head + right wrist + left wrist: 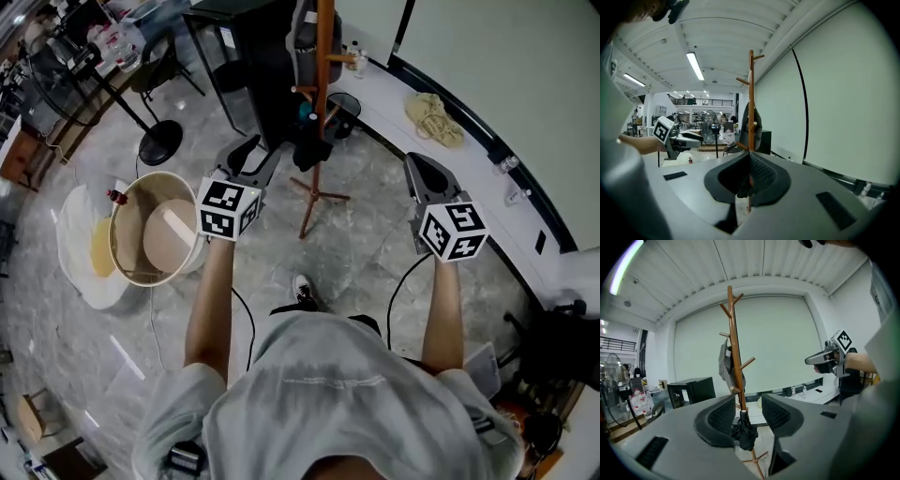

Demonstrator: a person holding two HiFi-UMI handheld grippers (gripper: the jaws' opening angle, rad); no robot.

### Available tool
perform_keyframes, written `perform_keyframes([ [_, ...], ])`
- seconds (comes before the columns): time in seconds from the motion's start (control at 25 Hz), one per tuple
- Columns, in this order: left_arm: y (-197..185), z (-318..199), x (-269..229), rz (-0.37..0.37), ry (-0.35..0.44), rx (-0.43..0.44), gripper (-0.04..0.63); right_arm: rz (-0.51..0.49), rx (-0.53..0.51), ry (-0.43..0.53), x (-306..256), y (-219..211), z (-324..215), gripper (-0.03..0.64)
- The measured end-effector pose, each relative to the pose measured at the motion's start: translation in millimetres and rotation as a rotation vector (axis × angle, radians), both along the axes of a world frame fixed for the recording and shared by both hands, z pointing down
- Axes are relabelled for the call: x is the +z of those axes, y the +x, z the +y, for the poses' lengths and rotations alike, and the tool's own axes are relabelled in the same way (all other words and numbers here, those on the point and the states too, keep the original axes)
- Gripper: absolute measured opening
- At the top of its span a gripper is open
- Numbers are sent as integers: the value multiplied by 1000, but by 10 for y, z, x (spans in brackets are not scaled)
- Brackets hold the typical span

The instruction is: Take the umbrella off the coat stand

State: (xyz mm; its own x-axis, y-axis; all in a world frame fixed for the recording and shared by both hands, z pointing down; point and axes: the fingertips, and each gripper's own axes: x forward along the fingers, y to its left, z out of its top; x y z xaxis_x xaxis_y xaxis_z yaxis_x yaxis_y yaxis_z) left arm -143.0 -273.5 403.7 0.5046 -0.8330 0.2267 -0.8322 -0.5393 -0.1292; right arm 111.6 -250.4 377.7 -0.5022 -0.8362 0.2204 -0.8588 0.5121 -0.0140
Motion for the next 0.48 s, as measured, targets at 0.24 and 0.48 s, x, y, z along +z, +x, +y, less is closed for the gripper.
perform_keyframes([
  [0.24, 144, -652, 569, -8, -126, 42, 228, 42, 34, -68, 320, 104, -498, 23],
  [0.48, 429, -1116, 1200, 7, -269, 55, 297, 35, -29, -135, 612, 227, -854, 23],
])
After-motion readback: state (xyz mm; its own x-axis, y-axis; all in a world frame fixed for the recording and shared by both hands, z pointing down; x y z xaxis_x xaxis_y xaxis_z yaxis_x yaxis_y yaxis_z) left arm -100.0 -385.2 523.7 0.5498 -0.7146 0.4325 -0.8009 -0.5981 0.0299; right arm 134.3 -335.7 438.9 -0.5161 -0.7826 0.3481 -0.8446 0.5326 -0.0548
